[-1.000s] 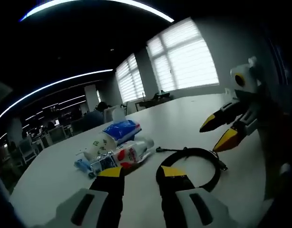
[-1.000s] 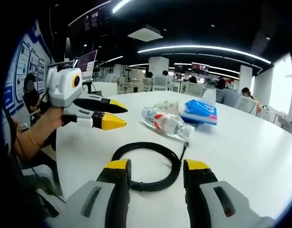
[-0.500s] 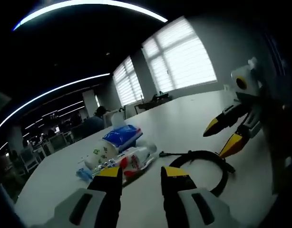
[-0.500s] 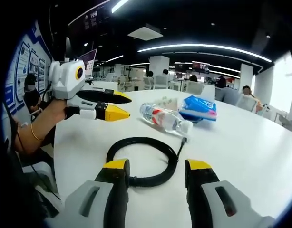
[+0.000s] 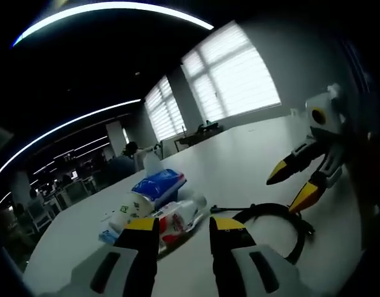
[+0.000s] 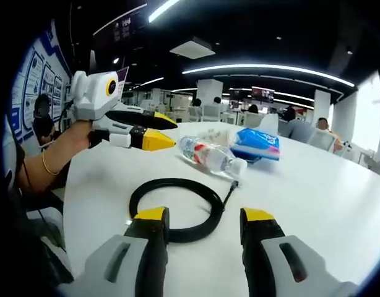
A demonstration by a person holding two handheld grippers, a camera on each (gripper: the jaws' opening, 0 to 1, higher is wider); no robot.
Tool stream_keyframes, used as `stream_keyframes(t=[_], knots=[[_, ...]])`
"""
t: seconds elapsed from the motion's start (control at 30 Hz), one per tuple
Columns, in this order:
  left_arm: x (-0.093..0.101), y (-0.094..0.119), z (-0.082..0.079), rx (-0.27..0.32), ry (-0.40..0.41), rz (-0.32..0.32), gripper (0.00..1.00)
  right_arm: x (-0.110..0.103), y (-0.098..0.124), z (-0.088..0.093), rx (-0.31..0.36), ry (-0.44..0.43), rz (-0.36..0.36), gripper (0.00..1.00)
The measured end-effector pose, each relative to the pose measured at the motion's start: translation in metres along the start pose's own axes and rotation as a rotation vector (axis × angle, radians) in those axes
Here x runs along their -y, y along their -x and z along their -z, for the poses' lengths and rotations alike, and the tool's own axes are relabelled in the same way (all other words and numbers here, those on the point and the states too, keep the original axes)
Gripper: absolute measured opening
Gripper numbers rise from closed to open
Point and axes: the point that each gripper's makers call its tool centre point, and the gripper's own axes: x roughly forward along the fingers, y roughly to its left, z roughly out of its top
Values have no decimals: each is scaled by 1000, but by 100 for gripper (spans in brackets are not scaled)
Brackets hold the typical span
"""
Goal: Arrange the tabletop items into an orderly group along one side of the table until the central work area is clear of visible clutter.
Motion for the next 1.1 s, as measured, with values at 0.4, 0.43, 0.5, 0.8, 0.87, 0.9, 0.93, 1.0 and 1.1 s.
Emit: stream_keyframes(t=[0.4,0.43,0.5,0.8,0.87,0.9,0.93,1.0,1.1], knots=[[3,-23,-4,-25,-50,21,32,7,7,-5,-1,-14,11,44],[2,-28,-4,-34,-77,20,32,6,8,-5,-3,-13,9,44],[2,-33,-4,-50,-96,26,32,7,9,-5,-7,-7,12,44],[13,-53,-6,-74,-144,69,32,10,14,-5,-14,1,25,44],[9,-56,-3,-106,-180,51,32,10,14,-5,-12,2,25,44],[9,-59,-3,-111,-203,46,32,10,15,-4,-14,1,25,44],[9,-60,-3,-112,-212,43,32,10,15,-4,-15,2,25,44],[8,-64,-5,-112,-231,42,32,10,15,-4,-16,2,25,44],[8,-68,-6,-112,-258,41,32,9,15,-3,-20,4,22,44]])
